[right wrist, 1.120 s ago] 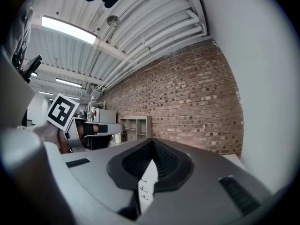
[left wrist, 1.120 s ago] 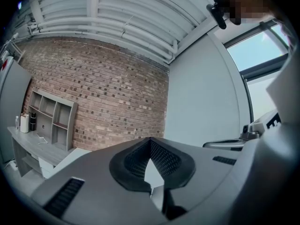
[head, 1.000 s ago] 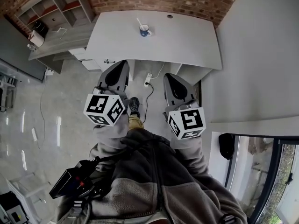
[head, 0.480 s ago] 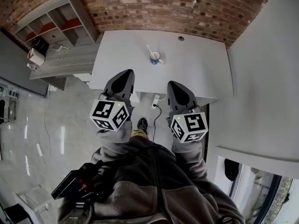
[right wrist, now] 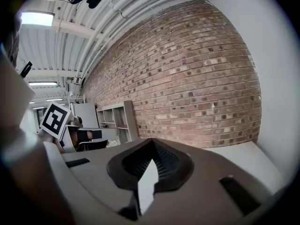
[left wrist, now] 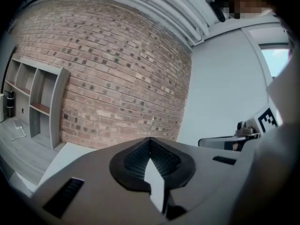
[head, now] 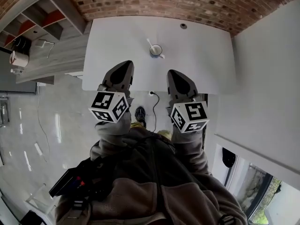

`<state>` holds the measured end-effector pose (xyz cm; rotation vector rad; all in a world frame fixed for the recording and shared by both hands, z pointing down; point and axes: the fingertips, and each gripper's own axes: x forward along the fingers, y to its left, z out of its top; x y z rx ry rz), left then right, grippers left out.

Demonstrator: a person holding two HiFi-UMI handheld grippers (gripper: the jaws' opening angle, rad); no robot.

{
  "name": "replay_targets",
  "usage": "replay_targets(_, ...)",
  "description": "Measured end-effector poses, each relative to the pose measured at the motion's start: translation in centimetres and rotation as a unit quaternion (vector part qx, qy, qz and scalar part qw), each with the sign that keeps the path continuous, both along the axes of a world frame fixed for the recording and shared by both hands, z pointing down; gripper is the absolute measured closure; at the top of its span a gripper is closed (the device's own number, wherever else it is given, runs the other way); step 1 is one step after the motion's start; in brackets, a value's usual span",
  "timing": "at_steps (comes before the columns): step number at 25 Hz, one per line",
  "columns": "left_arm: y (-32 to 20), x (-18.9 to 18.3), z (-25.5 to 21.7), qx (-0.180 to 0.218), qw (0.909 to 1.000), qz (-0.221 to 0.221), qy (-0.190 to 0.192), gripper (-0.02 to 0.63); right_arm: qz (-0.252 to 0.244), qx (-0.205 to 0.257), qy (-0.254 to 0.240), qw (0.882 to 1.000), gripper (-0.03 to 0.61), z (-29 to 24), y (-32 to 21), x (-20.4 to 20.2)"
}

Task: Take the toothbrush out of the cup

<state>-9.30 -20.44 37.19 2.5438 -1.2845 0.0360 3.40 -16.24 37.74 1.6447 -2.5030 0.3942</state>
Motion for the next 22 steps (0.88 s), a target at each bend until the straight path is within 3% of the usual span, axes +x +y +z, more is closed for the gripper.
replay_targets(5,-1.4,1.6,3.9,-0.038,0.9991,0.014,-0.013,0.609,0.013,-0.032,0.011,0.999,0.578,3.0,-1.8,1.2)
replay_targets(9,-2.8,1.8,8.0,-0.077,0.9964,-0.006,-0.035,0.609,0.024,-0.048,0.022,0.998,0.578,5.9,-3.4,2.6)
replay_targets(15,-2.7,2.1,13.1,-0.127,0.9896,-0.018,-0.065,0.609,-0.014,-0.094,0.046,0.994,0.578,10.6,-4.9,2.6)
replay_targets(22,-2.5,2.1,19.3,-0.203,0.9754,-0.019,-0.083,0.609,-0.061,-0.152,0.074,0.984,0.578,16.9,-6.6,1.4)
